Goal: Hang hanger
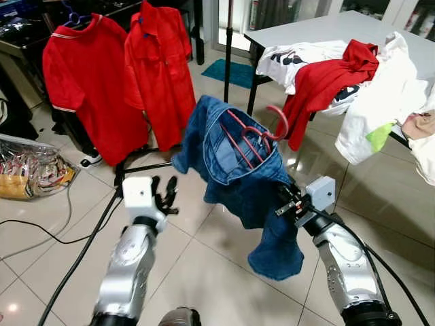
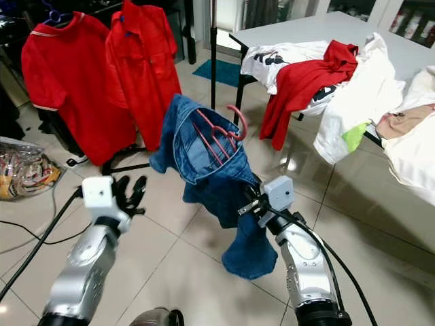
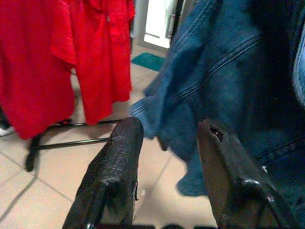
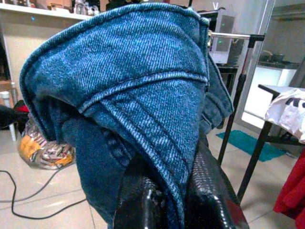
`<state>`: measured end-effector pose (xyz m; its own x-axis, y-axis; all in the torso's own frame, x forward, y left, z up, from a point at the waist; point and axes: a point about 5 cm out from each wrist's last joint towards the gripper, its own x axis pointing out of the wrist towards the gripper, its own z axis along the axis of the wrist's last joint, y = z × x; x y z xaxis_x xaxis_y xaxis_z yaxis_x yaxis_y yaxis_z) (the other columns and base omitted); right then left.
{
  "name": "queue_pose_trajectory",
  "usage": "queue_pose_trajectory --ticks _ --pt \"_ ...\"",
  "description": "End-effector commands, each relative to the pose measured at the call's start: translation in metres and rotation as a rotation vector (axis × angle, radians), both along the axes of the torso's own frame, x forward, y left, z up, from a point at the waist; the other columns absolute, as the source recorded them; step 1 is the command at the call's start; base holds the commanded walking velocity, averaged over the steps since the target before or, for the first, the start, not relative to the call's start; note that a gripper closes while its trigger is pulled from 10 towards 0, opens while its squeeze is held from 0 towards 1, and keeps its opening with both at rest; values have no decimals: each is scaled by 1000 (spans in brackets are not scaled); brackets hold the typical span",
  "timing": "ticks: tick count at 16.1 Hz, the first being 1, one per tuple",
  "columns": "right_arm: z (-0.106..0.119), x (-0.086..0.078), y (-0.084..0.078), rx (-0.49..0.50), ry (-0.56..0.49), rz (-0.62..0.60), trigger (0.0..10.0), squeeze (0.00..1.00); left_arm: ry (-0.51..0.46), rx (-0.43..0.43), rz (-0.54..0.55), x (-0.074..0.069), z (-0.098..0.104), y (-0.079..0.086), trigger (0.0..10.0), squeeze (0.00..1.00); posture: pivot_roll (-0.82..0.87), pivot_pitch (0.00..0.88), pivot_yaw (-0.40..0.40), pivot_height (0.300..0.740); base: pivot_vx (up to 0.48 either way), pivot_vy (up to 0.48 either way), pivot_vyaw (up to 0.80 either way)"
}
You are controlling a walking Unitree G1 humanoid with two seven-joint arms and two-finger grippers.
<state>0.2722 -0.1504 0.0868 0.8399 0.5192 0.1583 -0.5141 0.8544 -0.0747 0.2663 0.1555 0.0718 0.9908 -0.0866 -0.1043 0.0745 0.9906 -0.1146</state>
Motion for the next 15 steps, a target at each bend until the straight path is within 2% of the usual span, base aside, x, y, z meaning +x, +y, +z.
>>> queue_pose_trajectory --ticks 1,3,6,10,15 --pt "12 5 1 29 -45 -9 10000 0 -32 23 0 0 7 0 10000 0 68 28 56 740 0 0 0" --pt "14 5 4 37 -49 -6 10000 0 -64 62 -4 -1 11 -2 10000 0 68 28 56 740 0 0 0" --pt "17 6 7 44 -57 -4 10000 0 -92 73 6 -3 14 -7 10000 0 71 20 50 740 0 0 0" --pt "19 7 8 43 -68 -3 10000 0 -133 109 35 -3 18 -5 10000 0 72 18 49 740 0 0 0" --pt "43 7 11 85 -163 -42 10000 0 -163 126 20 -5 21 -11 10000 0 66 21 47 740 0 0 0"
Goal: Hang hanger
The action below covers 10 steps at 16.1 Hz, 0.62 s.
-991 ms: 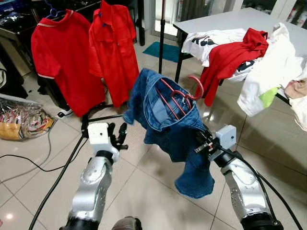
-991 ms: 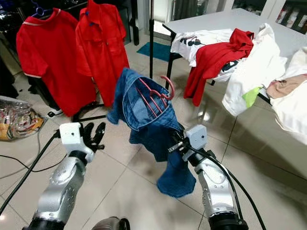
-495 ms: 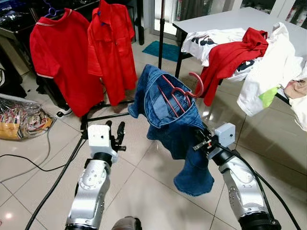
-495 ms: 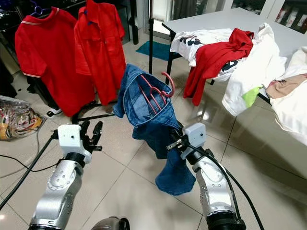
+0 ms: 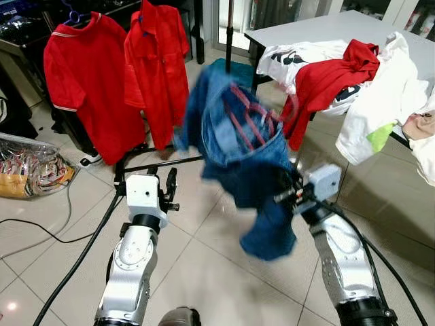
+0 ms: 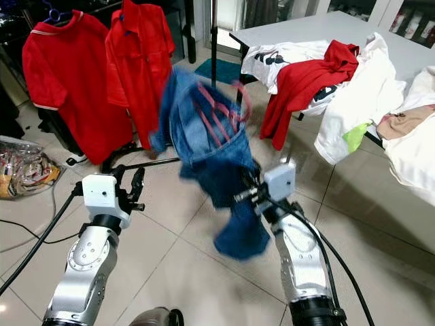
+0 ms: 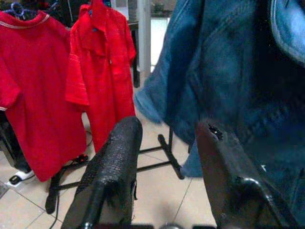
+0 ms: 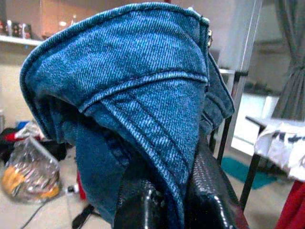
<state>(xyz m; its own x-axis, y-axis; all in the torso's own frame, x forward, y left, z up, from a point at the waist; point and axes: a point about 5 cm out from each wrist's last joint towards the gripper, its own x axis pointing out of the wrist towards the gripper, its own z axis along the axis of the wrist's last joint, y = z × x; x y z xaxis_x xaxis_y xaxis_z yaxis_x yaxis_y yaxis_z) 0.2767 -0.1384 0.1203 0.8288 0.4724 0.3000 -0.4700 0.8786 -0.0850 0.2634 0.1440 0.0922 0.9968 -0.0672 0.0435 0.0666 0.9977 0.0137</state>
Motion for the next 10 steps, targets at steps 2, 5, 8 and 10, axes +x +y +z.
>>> queue_pose_trajectory --ticks 2,5,8,10 --pt "7 2 -2 11 -25 -33 10000 0 -6 6 8 -1 0 -1 10000 0 64 20 46 740 0 0 0" --pt "2 -2 -3 1 -3 -44 10000 0 -6 3 14 -1 -1 -1 10000 0 63 20 40 740 0 0 0" --pt "0 -1 -2 -2 10 -51 10000 0 -1 1 18 -2 -2 -2 10000 0 69 22 39 740 0 0 0" --pt "-1 0 0 -6 15 -36 10000 0 -1 1 21 -3 -2 -2 10000 0 72 22 36 740 0 0 0"
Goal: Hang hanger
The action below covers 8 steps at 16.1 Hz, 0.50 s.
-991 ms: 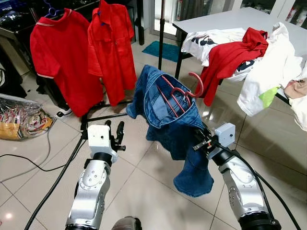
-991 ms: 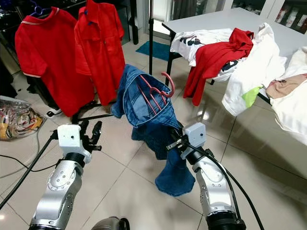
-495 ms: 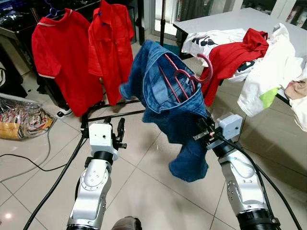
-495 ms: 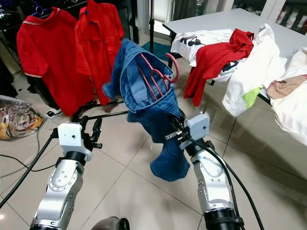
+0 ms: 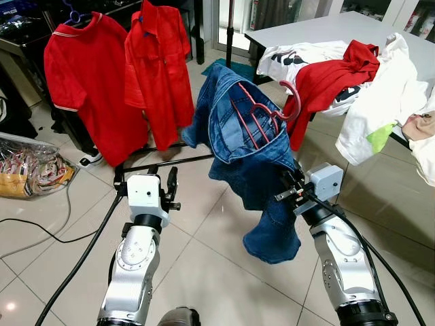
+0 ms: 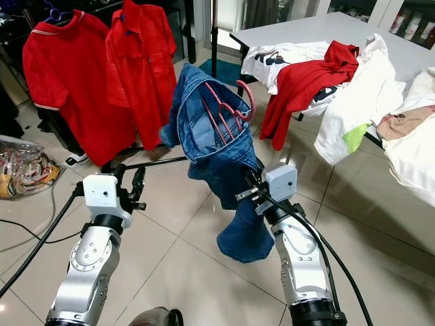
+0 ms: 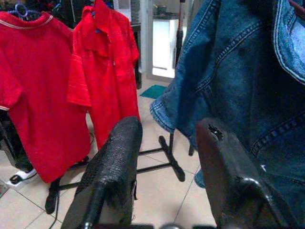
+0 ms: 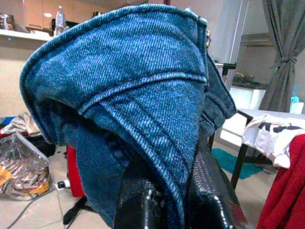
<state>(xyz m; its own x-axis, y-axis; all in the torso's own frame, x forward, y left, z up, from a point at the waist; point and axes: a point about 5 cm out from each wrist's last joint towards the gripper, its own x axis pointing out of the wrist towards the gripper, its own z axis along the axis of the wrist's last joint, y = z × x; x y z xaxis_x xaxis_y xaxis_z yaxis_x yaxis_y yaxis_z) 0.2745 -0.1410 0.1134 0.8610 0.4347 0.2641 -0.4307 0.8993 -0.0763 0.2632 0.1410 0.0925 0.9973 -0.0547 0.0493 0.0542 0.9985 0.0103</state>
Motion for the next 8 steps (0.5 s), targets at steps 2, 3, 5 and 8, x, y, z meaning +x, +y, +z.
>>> queue_pose_trajectory --ticks 2,3,5,8 --pt "6 2 4 -5 -19 31 10000 0 -1 6 9 -2 -2 0 10000 0 74 20 32 740 0 0 0" --pt "5 2 4 -8 -19 36 10000 0 -3 6 10 -2 -2 0 10000 0 74 19 31 740 0 0 0" --pt "6 2 4 -11 -19 38 10000 0 -5 5 10 -2 -2 -1 10000 0 72 17 30 740 0 0 0" --pt "6 2 4 -13 -18 40 10000 0 -8 5 8 -1 -1 -2 10000 0 70 17 29 740 0 0 0"
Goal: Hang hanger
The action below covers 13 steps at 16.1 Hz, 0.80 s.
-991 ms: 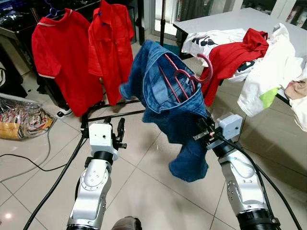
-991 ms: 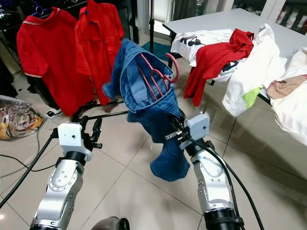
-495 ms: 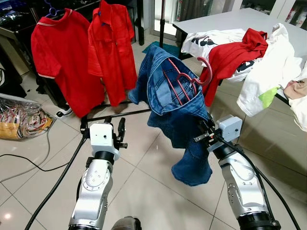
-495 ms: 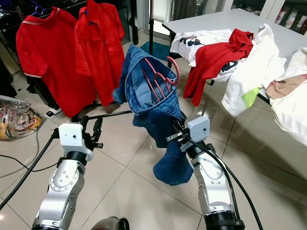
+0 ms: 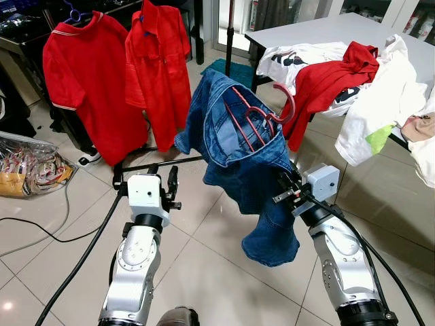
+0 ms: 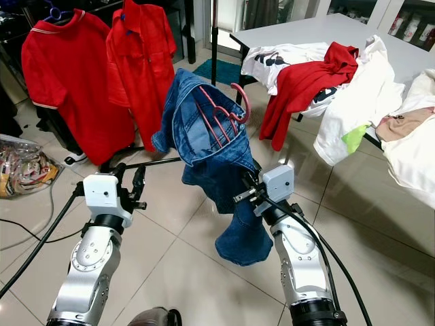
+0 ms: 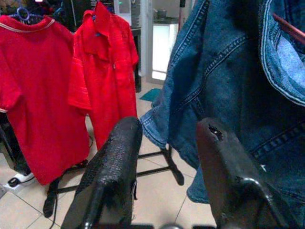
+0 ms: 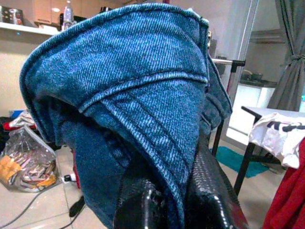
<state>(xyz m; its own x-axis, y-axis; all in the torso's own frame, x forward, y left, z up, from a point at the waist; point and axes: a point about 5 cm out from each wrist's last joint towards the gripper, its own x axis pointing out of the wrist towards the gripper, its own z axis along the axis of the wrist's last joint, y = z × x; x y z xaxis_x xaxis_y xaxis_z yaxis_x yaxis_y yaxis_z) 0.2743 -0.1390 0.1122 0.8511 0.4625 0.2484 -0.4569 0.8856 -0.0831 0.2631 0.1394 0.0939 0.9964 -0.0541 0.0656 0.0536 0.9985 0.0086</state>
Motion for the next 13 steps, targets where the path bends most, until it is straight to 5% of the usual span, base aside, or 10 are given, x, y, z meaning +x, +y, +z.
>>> queue_pose_trajectory --ticks 1,13 --pt "7 3 2 1 -29 12 10000 0 8 7 8 -1 -3 0 10000 0 70 17 29 740 0 0 0" --pt "7 3 2 1 -29 12 10000 0 8 7 8 -1 -3 0 10000 0 70 17 29 740 0 0 0"
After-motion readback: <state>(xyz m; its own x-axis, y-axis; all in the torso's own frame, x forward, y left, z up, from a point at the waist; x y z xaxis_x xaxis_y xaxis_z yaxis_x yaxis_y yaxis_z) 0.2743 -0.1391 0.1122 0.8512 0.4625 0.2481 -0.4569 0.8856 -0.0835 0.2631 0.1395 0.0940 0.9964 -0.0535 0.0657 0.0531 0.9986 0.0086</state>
